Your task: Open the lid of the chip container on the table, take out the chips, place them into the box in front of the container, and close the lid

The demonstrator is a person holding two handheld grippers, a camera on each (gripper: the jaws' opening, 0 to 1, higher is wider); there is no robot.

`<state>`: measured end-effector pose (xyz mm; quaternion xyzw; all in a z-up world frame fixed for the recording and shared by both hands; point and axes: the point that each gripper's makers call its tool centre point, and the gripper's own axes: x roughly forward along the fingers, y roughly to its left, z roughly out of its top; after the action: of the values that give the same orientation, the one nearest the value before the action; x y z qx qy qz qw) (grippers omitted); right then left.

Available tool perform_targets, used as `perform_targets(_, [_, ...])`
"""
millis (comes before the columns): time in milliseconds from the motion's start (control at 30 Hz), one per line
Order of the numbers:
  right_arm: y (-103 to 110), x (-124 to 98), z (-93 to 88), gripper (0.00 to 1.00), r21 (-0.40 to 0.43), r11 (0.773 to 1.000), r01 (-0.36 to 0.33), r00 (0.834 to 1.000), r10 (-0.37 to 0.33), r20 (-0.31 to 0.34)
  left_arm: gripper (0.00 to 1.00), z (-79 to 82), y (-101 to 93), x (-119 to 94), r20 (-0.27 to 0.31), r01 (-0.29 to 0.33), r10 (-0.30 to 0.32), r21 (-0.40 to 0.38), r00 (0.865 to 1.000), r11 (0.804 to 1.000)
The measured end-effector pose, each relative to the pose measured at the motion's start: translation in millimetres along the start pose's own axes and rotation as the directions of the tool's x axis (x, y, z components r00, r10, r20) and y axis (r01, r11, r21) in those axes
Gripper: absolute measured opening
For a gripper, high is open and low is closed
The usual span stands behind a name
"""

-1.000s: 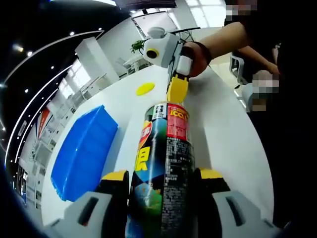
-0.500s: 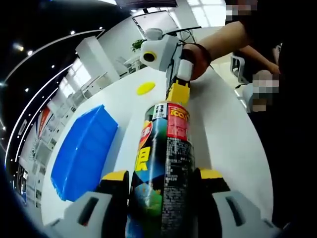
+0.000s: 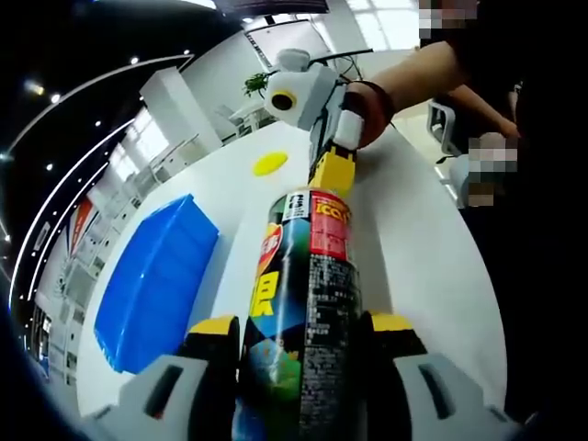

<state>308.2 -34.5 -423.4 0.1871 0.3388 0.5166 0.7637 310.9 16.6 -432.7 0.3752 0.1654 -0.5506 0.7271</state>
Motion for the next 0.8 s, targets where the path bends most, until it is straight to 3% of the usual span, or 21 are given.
perform_targets(267, [-1,0,0.9,0.02,-0.013,1.0,0.014,1.0,-0.014,0.01,0.54,-1.1,-0.1,0,-0.034,0.014,-0.014,-0.002,0.999,1.0])
perform_targets(400, [0,1,1.5,0.02,-0.035,0.999,0.029,0.999,-0.029,0.023,0.54,-5.2,-0.5,0,-0.096,0.049,-0.049,0.003,0.994,0.999])
perform_targets(500, [0,3,1.8,0.02,-0.038,0.999,0.032,0.999,-0.031,0.028,0.53,-5.0,-1.3,-1,-0.146,0.083,-0.074,0.054,0.987,0.995])
perform_targets(800, [-4,1,5.1,0.02,-0.034,0.999,0.037,0.998,-0.036,0.042,0.47,3.7,-0.3,-9,-0.173,0.142,-0.128,0.072,0.977,0.987])
